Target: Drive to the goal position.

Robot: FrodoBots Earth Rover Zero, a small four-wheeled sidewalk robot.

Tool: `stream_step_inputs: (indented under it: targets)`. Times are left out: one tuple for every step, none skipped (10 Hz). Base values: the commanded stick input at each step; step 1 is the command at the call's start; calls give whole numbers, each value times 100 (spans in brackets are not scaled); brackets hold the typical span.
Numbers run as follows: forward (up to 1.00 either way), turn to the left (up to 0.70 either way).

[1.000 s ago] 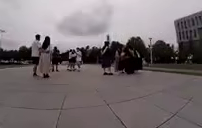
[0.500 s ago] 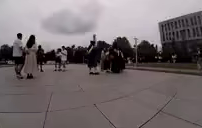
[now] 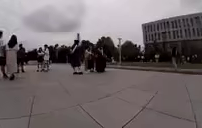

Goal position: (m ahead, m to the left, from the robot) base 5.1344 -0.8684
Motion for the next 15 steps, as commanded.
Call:
stream_step_inputs:
  targets:
    - [0, -60]
    - [4, -57]
    - [30, -37]
    - [56, -17]
    - [60, -13]
    - [60, -12]
    - [60, -12]
    - [60, -11]
    - [60, -10]
    - [60, -9]
    - [60, -8]
    - [60, -7]
    - [60, -5]
    - [60, -2]
    - [60, 1]
